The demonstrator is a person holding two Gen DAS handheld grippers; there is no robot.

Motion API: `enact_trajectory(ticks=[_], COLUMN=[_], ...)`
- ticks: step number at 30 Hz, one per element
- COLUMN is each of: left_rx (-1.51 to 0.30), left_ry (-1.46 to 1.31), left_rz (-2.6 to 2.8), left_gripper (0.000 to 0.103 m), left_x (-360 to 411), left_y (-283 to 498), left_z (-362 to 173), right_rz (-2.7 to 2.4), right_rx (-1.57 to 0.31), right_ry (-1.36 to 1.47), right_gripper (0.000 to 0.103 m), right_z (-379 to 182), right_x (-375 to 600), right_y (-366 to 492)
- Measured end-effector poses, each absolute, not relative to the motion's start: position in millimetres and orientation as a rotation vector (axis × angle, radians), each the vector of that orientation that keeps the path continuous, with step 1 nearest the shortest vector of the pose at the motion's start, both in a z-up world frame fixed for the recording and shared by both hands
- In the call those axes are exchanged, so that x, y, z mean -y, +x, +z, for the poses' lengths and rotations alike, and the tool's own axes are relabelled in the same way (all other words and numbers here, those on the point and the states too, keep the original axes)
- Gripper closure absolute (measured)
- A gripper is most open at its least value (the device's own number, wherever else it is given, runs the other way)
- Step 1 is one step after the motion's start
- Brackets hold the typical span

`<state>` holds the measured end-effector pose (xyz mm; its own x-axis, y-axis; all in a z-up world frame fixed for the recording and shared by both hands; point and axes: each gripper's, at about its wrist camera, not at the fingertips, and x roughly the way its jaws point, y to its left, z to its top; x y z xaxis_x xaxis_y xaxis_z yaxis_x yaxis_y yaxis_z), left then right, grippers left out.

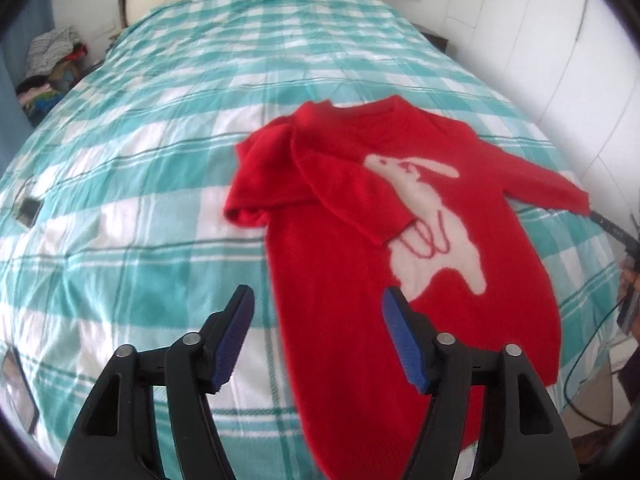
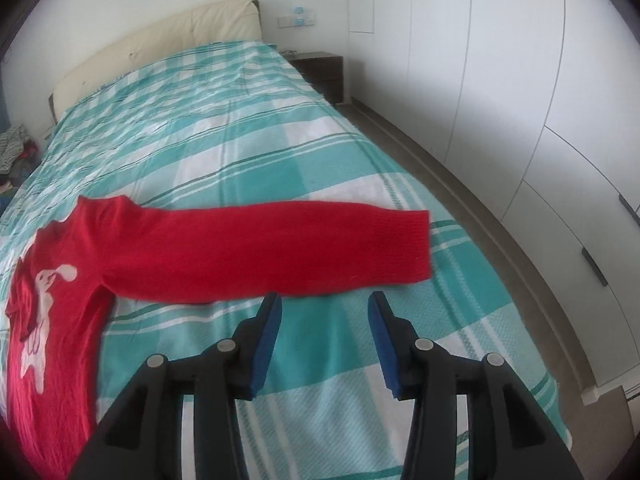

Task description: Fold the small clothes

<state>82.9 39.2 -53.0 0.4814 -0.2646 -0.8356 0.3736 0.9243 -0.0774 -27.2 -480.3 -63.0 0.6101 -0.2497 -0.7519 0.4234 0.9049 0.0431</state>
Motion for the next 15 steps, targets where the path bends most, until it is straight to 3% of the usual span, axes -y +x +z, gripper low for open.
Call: enact_trajectory(ticks=[4, 6, 7, 14, 15], left_rx=[-1.13, -1.192, -1.209, -1.183, -1.169], left_ry=[-0.006, -0.115, -0.142, -0.236, -0.255], left_rz=[-0.461, -0.454, -0.443, -0.379, -0.372], left_gripper=[0.033, 0.044, 0.045, 0.046, 0.055], left_x=[-11.2, -6.5, -3.0, 17.1, 17.6], left_y=[122.9, 138.8, 144.1, 161.7, 164.8], left_z=[-83.8, -105.4, -114.8, -146.8, -148.3], right_rz=[-0.301, -0.267, -0.259, -0.204, -0.197], right_rx=[-0.845, -0.857, -0.861, -0.879, -0.878], right_ry=[0.279, 0.297, 0.293, 0.23, 0.223], right_gripper=[0.058, 0.058, 0.058, 0.058, 0.058], right_z=[-73.2, -78.2, -79.8, -83.6, -83.4], right_x=[444.5, 432.4, 427.1, 401.4, 399.1], right_y=[-30.8, -30.1, -30.6, -24.8, -23.8])
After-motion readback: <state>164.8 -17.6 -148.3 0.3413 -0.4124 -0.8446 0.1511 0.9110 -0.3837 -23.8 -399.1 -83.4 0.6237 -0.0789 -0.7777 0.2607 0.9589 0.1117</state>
